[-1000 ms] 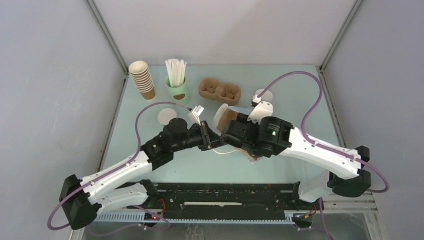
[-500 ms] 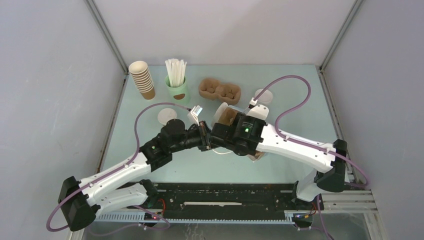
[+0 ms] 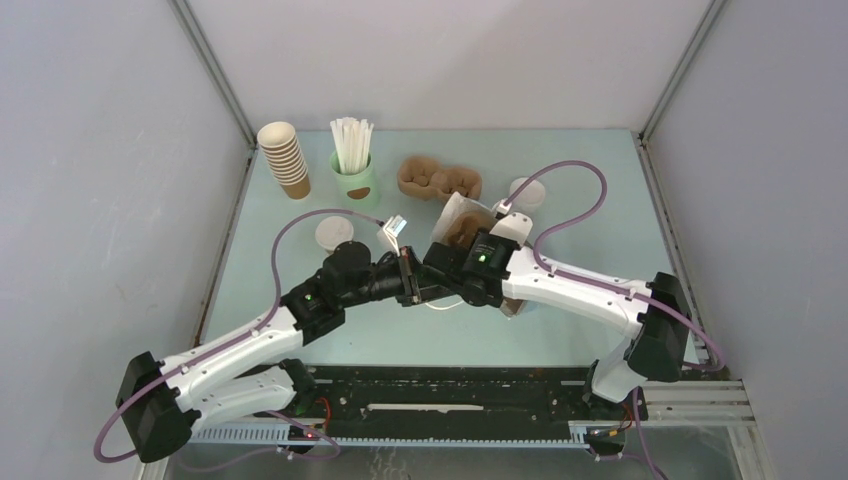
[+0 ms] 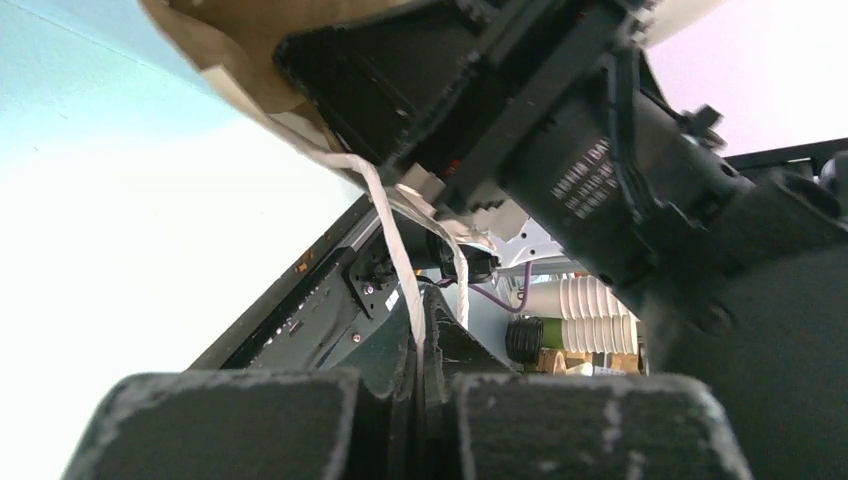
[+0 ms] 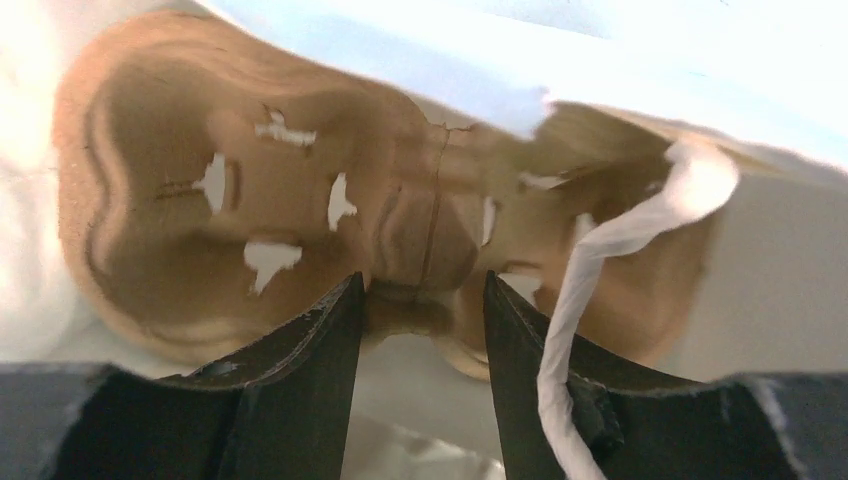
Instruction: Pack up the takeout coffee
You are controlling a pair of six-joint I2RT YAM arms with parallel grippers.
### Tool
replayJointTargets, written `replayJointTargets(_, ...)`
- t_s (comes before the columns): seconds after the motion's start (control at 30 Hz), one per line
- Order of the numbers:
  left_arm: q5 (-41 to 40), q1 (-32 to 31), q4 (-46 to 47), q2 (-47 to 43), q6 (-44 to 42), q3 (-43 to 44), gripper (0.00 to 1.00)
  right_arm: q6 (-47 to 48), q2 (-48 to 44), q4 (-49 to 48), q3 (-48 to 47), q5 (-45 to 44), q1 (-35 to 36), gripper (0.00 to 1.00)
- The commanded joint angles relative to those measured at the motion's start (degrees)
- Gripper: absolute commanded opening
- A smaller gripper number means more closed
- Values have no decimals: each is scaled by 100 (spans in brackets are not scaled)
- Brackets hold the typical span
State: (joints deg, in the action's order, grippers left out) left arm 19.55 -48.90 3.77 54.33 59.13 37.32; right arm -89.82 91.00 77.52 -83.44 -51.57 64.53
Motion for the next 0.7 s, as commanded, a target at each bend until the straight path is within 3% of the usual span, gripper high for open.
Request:
replayJointTargets(0.0, 173, -5, 200, -130, 45, -69, 0, 235, 51, -695, 212, -149, -245, 56)
replayJointTargets(0.33, 204, -11, 141, -102, -33, -127, 0, 1244, 121, -1131, 311, 193, -626, 66)
replayJointTargets(0.4, 184, -5, -55, -118, -188, -119, 0, 2016, -20, -1572, 279, 377, -589, 70)
replayJointTargets(0.5, 16, -7, -587, -199, -466, -138, 0, 3496, -460, -2075, -63, 1356, -449, 78)
replayJointTargets(0.6, -192, -7, -899, -276, -655, -261, 0, 5130, -1135, -2772, 60, 2276, -21, 78)
replayJointTargets(0.67, -256, -6, -1000, -273, -696, -330, 0, 5739, -1491, -2928, 105, 2796, 225, 79)
